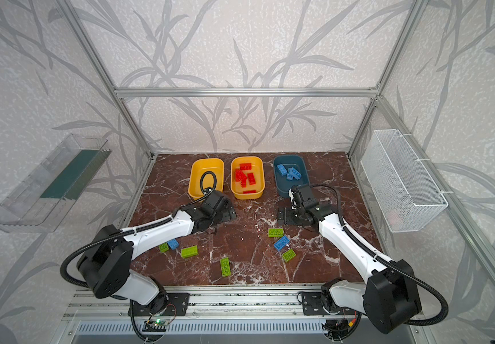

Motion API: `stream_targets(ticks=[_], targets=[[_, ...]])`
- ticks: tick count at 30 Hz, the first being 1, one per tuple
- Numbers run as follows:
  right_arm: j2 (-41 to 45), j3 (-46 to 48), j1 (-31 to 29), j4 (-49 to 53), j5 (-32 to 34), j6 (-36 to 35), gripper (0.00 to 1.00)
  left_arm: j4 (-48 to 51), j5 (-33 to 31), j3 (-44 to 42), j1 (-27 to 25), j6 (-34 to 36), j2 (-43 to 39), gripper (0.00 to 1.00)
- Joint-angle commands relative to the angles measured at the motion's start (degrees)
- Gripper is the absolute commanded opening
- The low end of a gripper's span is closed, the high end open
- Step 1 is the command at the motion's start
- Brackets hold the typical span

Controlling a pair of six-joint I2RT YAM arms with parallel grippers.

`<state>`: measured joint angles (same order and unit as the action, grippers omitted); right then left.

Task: Sort the legos into containers by color
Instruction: 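Grasp a lime-green brick with the left gripper while the right gripper returns to the bricks, then carry the lime-green brick into the nearer yellow bin and release it with the left gripper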

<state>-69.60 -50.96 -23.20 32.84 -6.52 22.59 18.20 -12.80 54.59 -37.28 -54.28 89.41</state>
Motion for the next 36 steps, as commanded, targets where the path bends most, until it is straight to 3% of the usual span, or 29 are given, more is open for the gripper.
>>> stream_targets(ticks=[1, 11, 20, 24, 28, 30, 36], targets=[[3.06, 1.42, -0.09, -3.77, -1.77, 1.15, 0.96, 1.98, -1.16, 2.14, 1.21, -3.57, 2.80, 0.96], [3.25, 6.44, -0.09, -10.29, -7.95, 4.11, 0.96, 2.06, 2.65, 6.92, 3.70, -4.25, 11.34, 0.82], [5.62, 7.76, -0.09, -8.01, -6.67, 2.22, 0.96, 4.80, 0.53, 10.65, 4.36, -3.96, 16.54, 0.74], [6.97, 7.85, -0.09, -7.28, -6.31, 2.11, 0.96, 5.88, -0.21, 11.40, 4.79, -3.16, 17.91, 0.61], [7.40, 8.32, -0.09, -7.79, -6.84, 2.82, 0.96, 7.56, -0.55, 11.86, 4.73, -2.35, 18.29, 0.33], [7.38, 8.57, -0.09, -8.13, -7.48, 3.20, 0.96, 8.45, -1.30, 11.24, 4.58, -2.22, 17.64, 0.24], [8.27, 8.93, -0.09, -7.80, -7.41, 3.27, 0.96, 10.53, -3.34, 6.99, 3.40, -1.36, 12.55, 0.17]])
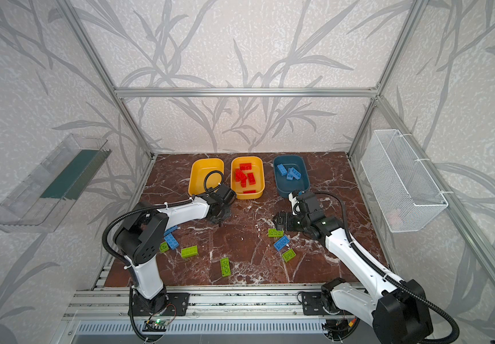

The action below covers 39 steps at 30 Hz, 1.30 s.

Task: Sort the legos into containers by color
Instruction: 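Carry the lime-green brick into the nearer yellow bin and release it with the left gripper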

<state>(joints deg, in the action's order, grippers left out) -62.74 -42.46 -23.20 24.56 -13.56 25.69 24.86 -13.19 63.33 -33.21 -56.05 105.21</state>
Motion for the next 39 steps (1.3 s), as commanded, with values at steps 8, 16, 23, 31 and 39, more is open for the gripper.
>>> stream_targets(ticks=[8, 16, 23, 31, 39], targets=[[2.14, 0.14, -0.09, 1.28, -0.49, 0.41, 0.96, 10.90, -8.86, -2.99, -3.92, 3.45, -12.80, 0.17], [1.94, -1.03, -0.09, 1.45, -0.76, 0.85, 0.96, 17.57, -14.60, 4.48, -2.44, 11.19, -18.04, 0.18], [2.36, -2.34, -0.09, 3.34, 0.33, 0.41, 0.96, 16.37, -14.15, 9.63, 0.21, 14.89, -14.31, 0.18], [1.48, -4.84, -0.09, 4.73, -0.43, -0.29, 0.96, 13.96, -10.10, 18.74, 7.06, 18.55, -4.18, 0.21], [0.64, -6.49, -0.09, 5.77, 0.88, -0.71, 0.96, 14.27, -5.34, 32.35, 15.15, 21.04, 9.41, 0.22]])
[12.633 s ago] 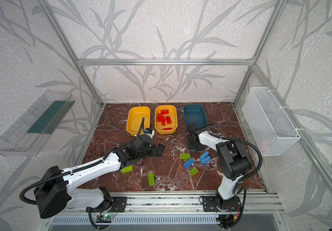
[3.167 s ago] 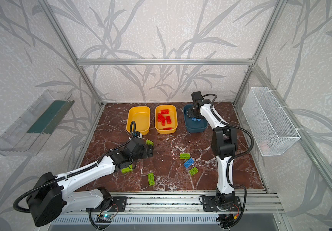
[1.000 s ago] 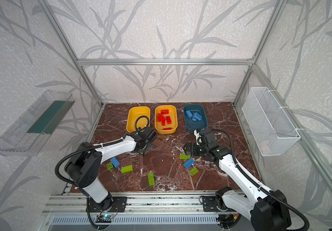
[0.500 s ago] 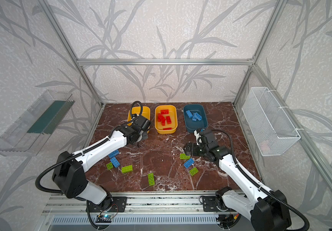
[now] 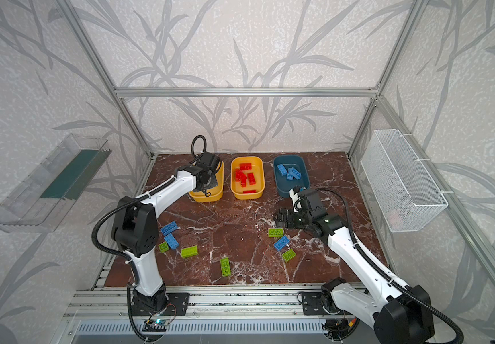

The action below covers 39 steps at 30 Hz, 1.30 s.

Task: Sort the legos into containers by color
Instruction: 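Carry the lime-green brick into the nearer yellow bin and release it with the left gripper, then move the left gripper back to a blue brick, grasp and lift it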

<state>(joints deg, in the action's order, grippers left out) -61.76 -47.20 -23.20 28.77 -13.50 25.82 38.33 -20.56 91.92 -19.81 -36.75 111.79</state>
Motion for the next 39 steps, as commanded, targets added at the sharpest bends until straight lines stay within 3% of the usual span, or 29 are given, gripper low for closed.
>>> stream_targets(ticks=[1, 5, 9, 13, 17, 25, 29, 34, 39], targets=[[-0.54, -1.93, -0.09, 1.70, 1.13, -0.93, 0.96, 1.16, 2.91, 5.84, 2.56, 1.94, 4.92, 0.23], [-1.68, -2.41, -0.09, 1.63, 1.54, -0.95, 0.96, 2.92, 5.15, 13.30, 4.45, 3.13, 11.44, 0.32], [-3.34, -2.60, -0.09, 0.84, 1.54, -0.86, 0.96, 5.98, 6.57, 20.48, 5.13, 3.79, 16.17, 0.63], [-4.24, -2.65, -0.09, 0.15, 1.11, -0.95, 0.96, 6.48, 7.64, 20.05, 4.97, 3.23, 14.60, 0.70], [-3.83, -1.95, -0.09, -0.56, 0.60, -0.95, 0.96, 4.52, 6.61, 9.80, 4.48, 1.78, 5.93, 0.70], [0.65, 0.78, -0.48, -0.47, -2.45, -0.84, 0.96, 1.47, 3.53, -25.11, 3.81, -7.98, -22.35, 0.70], [2.54, 1.73, -1.27, 0.78, -3.00, -1.26, 0.97, 3.43, 0.44, -38.49, 3.95, -12.88, -34.05, 0.82], [4.67, 3.05, -2.35, 1.55, -3.06, -0.82, 0.99, 2.55, -0.71, -46.77, 5.16, -15.04, -39.21, 0.99], [7.44, 4.33, -2.72, 2.64, -2.52, -0.56, 0.99, -0.12, 1.28, -47.29, 8.51, -13.95, -35.88, 0.99]])
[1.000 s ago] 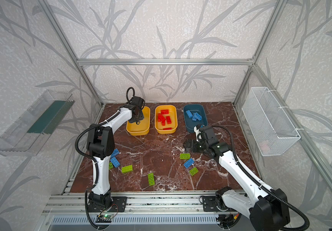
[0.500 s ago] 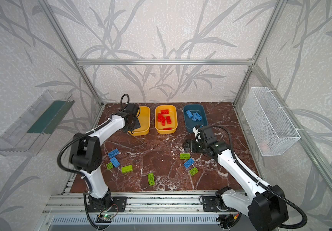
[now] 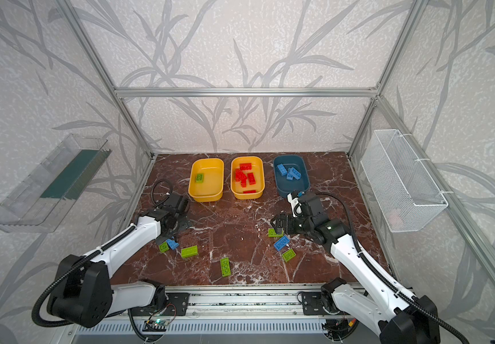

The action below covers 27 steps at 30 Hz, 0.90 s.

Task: Sort the legos into containers by color
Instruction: 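Move the left gripper back to a blue brick, grasp and lift it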

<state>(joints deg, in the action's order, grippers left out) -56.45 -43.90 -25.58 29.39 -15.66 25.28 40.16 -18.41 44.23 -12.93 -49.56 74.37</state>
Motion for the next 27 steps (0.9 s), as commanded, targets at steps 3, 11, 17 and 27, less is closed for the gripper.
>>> stream_targets(ticks=[3, 11, 17, 27], targets=[[3.25, 1.84, -0.33, 2.34, 0.87, -0.31, 0.99, -3.81, 0.42, 0.64, 3.69, -0.07, 3.71, 0.99], [1.81, 2.83, -0.34, 1.69, 0.96, -0.85, 0.99, -6.91, 3.37, -1.04, 9.84, 2.60, 4.05, 0.99], [-1.04, 3.26, -0.26, -0.68, 1.18, -1.62, 0.99, -8.24, 4.50, -0.72, 12.22, 4.37, 4.55, 0.99], [-3.54, 3.92, -0.10, -3.08, 0.87, -3.52, 0.99, -8.21, 8.11, 2.68, 13.22, 6.23, 11.42, 0.89]])
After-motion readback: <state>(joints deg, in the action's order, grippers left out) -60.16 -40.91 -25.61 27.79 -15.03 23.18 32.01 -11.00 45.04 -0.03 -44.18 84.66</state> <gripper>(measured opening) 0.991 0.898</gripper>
